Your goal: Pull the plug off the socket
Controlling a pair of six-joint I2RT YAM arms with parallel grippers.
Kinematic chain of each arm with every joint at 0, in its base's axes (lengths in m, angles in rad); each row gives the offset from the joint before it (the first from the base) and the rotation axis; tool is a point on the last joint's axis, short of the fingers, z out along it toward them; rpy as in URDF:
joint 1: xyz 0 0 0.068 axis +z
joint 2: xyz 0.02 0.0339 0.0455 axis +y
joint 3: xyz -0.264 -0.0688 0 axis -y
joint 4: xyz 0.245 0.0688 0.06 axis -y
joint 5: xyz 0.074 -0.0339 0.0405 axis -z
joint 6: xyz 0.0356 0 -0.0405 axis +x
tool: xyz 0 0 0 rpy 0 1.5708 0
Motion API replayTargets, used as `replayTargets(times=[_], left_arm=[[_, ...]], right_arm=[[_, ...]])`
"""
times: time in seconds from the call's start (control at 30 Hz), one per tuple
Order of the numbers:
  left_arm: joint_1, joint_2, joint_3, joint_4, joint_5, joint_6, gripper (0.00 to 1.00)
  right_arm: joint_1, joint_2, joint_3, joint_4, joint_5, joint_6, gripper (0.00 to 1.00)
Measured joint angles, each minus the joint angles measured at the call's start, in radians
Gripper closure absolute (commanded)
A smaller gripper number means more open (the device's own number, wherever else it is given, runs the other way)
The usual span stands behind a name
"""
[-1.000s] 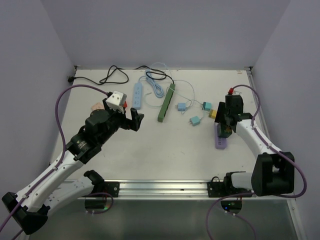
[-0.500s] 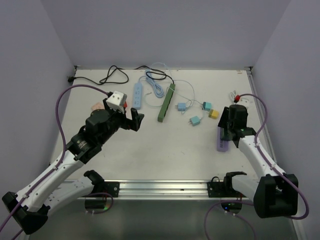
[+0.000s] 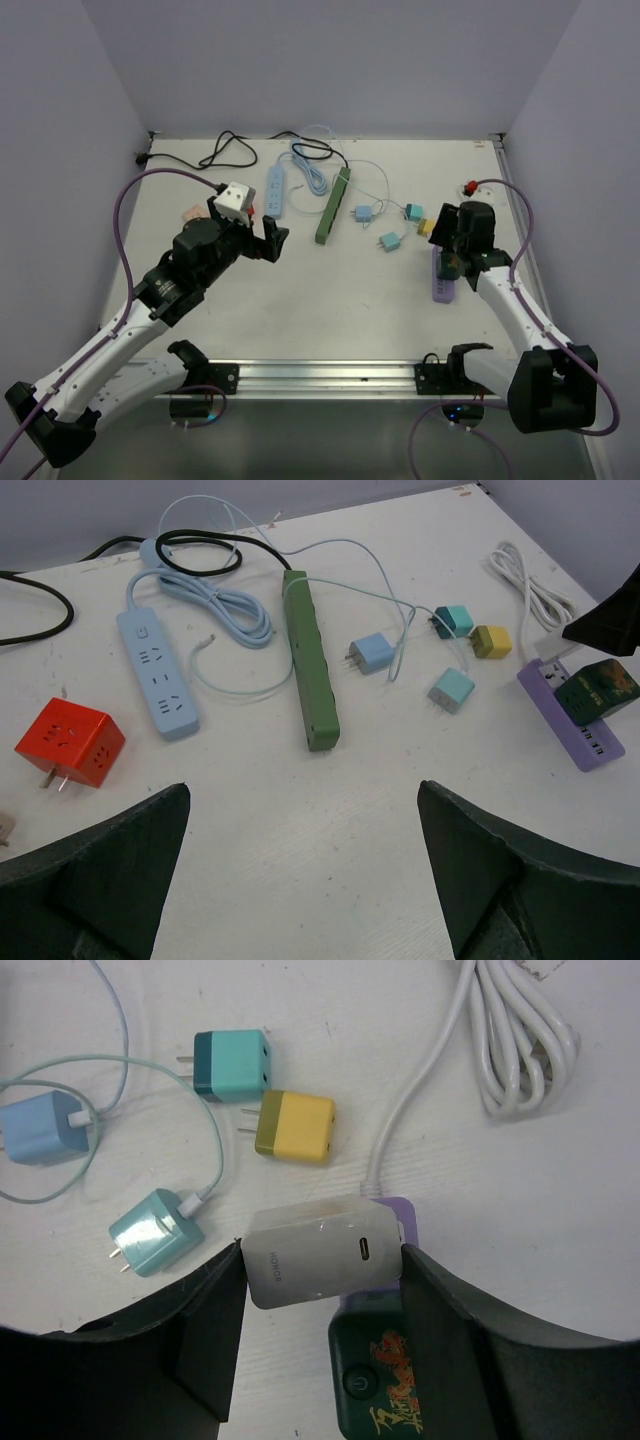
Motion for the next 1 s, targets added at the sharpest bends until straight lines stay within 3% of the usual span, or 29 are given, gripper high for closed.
replayTargets(times=[0.23,0.8,0.9,1.0], left_arm=[[0.0,0.0,0.0,0.0,0.0,0.0,0.01],[0.0,0.005,0.0,-0.001,-0.027,0.001,0.0],[0.0,0.008,0.0,-0.001,-0.029,0.002,0.0],[0.0,0.01,0.0,-0.001,-0.029,0.002,0.01]], right_arm=[[0.0,0.036,0.064,0.002,-0.023,0.014,0.77],[0.019,0.641,0.46,0.119,-0.303,0.213,0.67],[0.027,0.715,0.526,0.136,-0.328,0.229,0.58],[0.033,0.769,0.568,0.146,-0.352,0.238,0.41]])
